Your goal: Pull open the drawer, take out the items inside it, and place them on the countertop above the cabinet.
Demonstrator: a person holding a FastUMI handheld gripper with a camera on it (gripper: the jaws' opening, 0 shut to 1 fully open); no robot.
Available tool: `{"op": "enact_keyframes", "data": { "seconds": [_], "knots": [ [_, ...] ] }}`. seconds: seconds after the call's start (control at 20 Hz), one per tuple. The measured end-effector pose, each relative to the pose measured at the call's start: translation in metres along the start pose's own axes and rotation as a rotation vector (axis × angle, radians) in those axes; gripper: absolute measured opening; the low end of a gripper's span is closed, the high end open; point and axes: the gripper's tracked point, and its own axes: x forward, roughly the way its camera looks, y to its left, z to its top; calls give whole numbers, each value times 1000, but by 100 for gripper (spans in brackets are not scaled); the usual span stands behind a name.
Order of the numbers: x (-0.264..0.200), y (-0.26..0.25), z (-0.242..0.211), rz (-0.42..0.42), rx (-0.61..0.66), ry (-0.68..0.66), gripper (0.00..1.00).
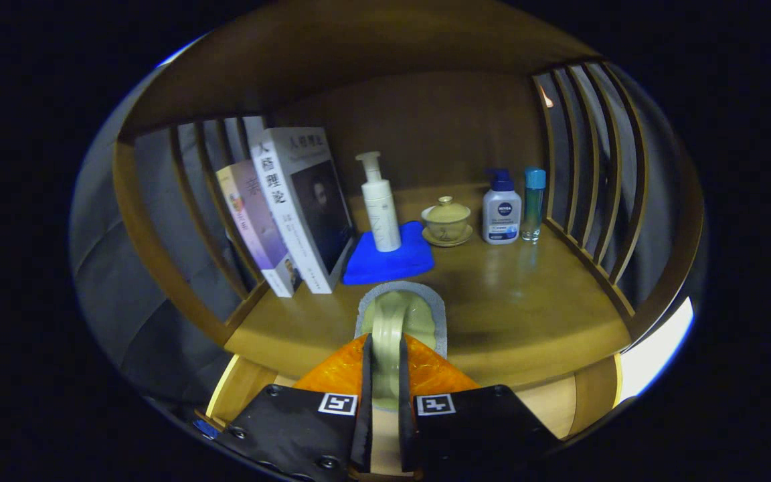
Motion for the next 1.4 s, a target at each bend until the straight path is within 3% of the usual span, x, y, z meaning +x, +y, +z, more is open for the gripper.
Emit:
{"op": "enact_keyframes", "data": {
  "seconds": [0.35, 0.65, 0.8, 1.0, 1.4],
  "knots": [
    [37, -1, 22, -12, -4, -47, 18],
    [24, -5, 31, -66, -96, -179, 100],
    [-16, 7, 42, -34, -91, -308, 98],
    [-66, 17, 26, 8, -94, -351, 98],
    [-138, 10, -24, -47, -133, -477, 98]
  ]
}}
